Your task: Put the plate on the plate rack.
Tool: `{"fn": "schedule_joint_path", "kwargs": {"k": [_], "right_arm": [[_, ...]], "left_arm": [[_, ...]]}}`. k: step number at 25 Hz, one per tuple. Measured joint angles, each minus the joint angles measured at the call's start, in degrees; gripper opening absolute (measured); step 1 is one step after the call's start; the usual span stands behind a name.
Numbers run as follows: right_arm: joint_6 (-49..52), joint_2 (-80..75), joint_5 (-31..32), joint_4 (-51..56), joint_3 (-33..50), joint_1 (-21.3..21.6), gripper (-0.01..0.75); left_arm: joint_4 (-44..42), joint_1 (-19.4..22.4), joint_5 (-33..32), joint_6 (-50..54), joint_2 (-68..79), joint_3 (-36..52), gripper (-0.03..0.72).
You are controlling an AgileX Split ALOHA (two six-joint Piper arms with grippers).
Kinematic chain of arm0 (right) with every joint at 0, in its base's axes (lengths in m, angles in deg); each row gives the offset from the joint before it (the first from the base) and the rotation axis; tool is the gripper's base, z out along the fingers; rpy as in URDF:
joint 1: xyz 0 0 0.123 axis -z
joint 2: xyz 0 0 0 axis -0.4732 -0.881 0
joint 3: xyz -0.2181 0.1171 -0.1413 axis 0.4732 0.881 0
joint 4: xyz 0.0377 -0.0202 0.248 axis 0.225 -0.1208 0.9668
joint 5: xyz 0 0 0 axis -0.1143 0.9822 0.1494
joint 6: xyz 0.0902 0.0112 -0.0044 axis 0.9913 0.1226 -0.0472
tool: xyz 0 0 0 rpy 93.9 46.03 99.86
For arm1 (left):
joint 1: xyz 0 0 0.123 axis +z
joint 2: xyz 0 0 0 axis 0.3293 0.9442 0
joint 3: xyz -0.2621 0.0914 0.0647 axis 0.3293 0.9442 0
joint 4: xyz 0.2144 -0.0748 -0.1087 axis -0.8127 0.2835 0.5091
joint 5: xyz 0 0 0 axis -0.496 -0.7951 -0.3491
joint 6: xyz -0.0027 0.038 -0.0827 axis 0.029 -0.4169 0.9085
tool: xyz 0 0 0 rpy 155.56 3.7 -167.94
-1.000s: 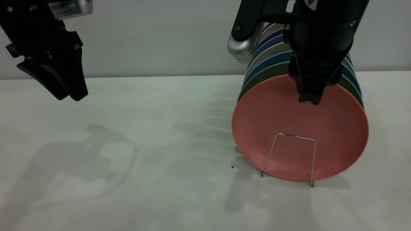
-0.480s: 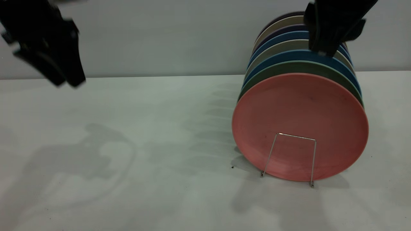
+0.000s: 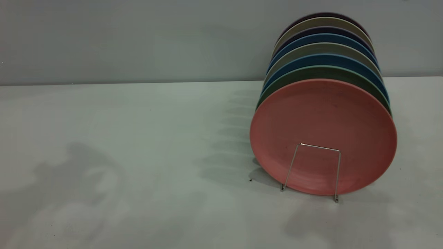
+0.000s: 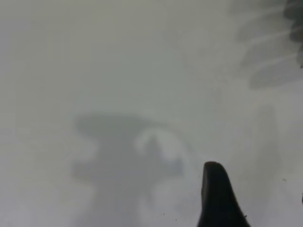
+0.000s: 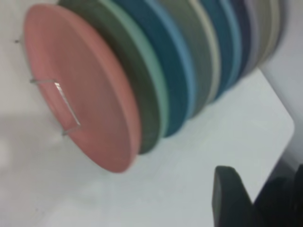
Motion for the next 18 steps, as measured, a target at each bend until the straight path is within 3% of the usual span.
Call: {"fn": "schedule_joint_path", "kwargs": {"k": [12,18], "right_arm": [[-2.0,17.9,10.0,12.6,0.0,0.3,0.293],[-6.5,25.1,15.1,20.3,0.0,0.3,0.274]], "left_arm": [[1.2,0.0,-7.9,0.1,-15.5,0.5,0.451],[2.9,0.0,-9.2,0.1,-26.2,7.2,0.451]]}}
